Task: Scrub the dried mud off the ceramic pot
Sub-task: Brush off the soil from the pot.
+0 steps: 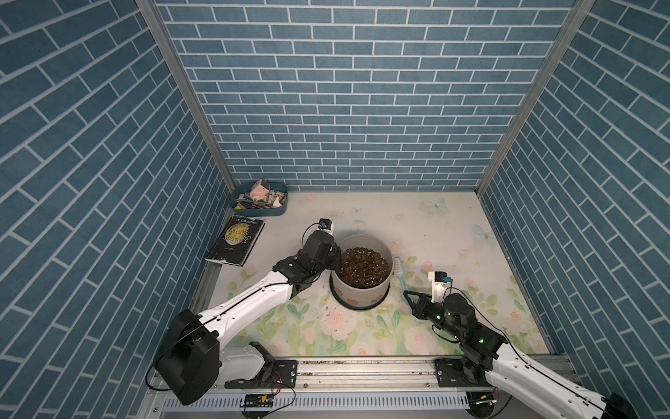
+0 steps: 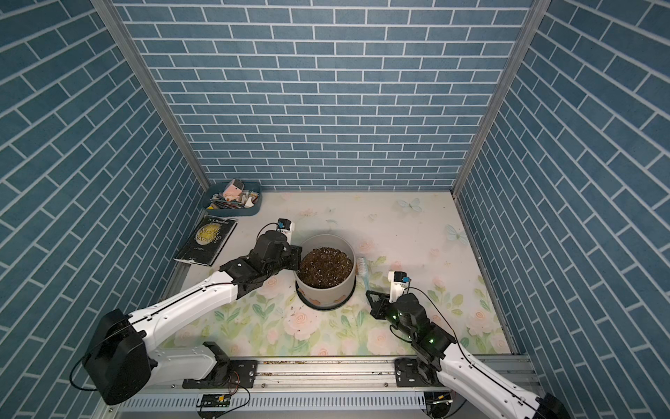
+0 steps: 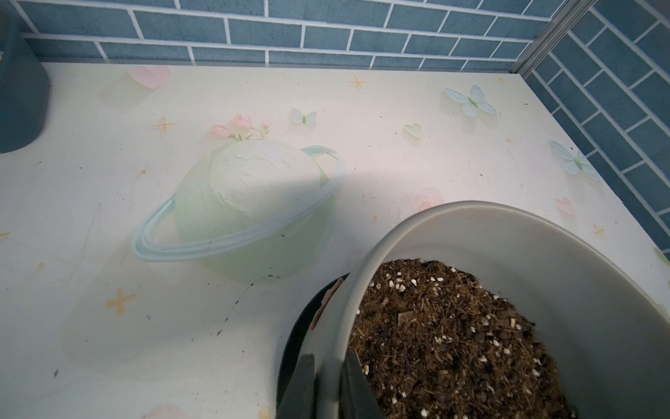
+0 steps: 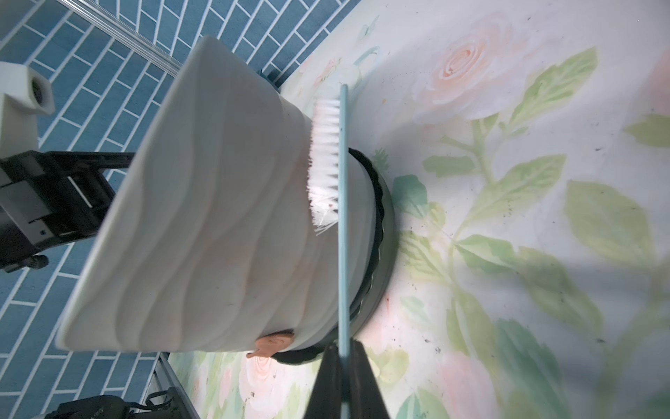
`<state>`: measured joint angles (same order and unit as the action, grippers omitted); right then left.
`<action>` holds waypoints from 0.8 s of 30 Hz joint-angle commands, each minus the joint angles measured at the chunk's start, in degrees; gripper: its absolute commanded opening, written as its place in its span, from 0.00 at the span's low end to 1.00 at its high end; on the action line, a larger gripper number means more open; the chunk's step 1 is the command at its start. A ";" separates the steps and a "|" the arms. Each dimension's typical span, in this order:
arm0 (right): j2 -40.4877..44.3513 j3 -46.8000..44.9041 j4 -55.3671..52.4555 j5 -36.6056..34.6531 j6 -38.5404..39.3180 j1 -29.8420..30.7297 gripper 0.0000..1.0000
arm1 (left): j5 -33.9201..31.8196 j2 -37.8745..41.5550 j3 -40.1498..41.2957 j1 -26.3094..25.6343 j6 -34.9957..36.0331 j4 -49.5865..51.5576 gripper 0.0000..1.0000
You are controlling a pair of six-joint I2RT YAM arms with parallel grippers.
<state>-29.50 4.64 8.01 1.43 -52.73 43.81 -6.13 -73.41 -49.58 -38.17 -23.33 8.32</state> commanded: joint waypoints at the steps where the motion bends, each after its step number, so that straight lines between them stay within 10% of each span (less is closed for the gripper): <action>1: 0.19 0.90 -6.11 -2.98 -1.26 -0.65 0.00 | 0.48 -0.51 -1.79 -0.45 -1.55 -0.67 0.00; 8: -9.41 4.28 -9.68 -6.48 0.28 -0.61 0.00 | 1.01 -0.70 -2.25 -0.41 -1.72 -0.86 0.00; 16: -20.77 17.52 -42.37 -30.50 -4.08 -0.66 0.00 | -0.24 -0.67 -2.61 -0.43 -1.87 0.11 0.00; 24: -18.12 22.82 -42.74 -33.36 -1.66 2.15 0.00 | -0.89 -0.42 -2.73 -0.33 -2.24 0.12 0.00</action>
<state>-50.19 24.86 -31.29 -27.11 -54.63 44.88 -6.52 -73.67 -50.30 -38.28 -23.11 9.39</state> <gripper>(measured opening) 0.053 0.164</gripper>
